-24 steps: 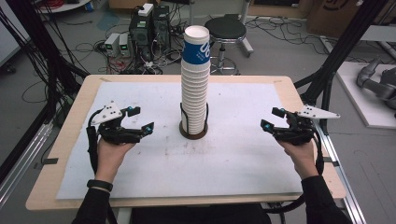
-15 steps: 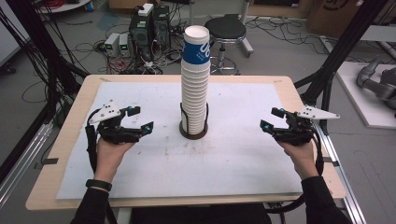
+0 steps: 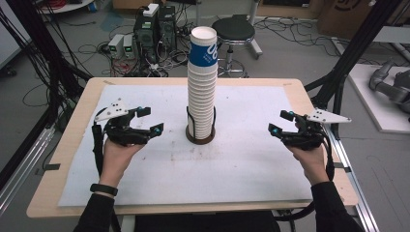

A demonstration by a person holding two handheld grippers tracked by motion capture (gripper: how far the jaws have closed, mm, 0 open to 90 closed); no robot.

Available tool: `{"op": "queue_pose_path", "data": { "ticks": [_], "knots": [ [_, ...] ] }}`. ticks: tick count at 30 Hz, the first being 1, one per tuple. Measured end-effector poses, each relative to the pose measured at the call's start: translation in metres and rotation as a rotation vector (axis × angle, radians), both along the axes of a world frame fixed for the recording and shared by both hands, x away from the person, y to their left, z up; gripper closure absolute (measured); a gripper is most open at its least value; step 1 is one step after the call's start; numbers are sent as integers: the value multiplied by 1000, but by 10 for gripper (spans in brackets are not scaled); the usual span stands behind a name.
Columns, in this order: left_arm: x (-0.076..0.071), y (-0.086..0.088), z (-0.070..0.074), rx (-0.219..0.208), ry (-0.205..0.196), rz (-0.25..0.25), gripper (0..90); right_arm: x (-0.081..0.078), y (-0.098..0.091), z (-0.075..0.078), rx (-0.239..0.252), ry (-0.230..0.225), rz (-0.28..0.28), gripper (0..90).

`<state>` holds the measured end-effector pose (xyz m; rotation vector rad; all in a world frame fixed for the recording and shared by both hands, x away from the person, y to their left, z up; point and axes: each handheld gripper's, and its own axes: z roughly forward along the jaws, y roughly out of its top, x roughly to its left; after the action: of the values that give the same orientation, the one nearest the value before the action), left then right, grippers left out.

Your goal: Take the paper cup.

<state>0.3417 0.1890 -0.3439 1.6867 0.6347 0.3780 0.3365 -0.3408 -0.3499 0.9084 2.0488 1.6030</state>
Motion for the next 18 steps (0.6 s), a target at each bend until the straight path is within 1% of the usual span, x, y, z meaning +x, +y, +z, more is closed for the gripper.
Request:
{"op": "queue_pose_path", "data": {
  "ticks": [2, 3, 6, 7, 9, 10, 13, 15, 16, 18],
  "knots": [
    [5, -6, 6, -13, 3, -12, 165, 0, 0, 0, 2, 6, -1, 202],
    [5, -6, 6, -13, 3, -12, 164, 0, 0, 0, 2, 6, -1, 202],
    [10, -12, 13, -19, -8, -32, 158, 0, 0, 0, 0, 9, 2, 202],
    [12, -14, 16, -17, -17, -34, 151, 1, 0, 0, 0, 9, 2, 203],
    [15, -18, 21, -16, -20, -39, 150, 1, -1, -1, 1, 9, 3, 203],
    [19, -22, 26, -13, -24, -39, 150, 1, -1, -1, 1, 11, 5, 202],
    [23, -27, 33, -12, -29, -39, 150, 1, 0, -1, -3, 10, 6, 203],
    [25, -29, 35, -12, -30, -41, 150, 0, 0, -1, -4, 9, 6, 202],
    [28, -32, 40, -11, -37, -46, 150, 0, 1, -1, -4, 8, 11, 202],
    [30, -34, 42, -15, -43, -44, 150, 0, 1, -1, -4, 9, 11, 202]
  ]
}}
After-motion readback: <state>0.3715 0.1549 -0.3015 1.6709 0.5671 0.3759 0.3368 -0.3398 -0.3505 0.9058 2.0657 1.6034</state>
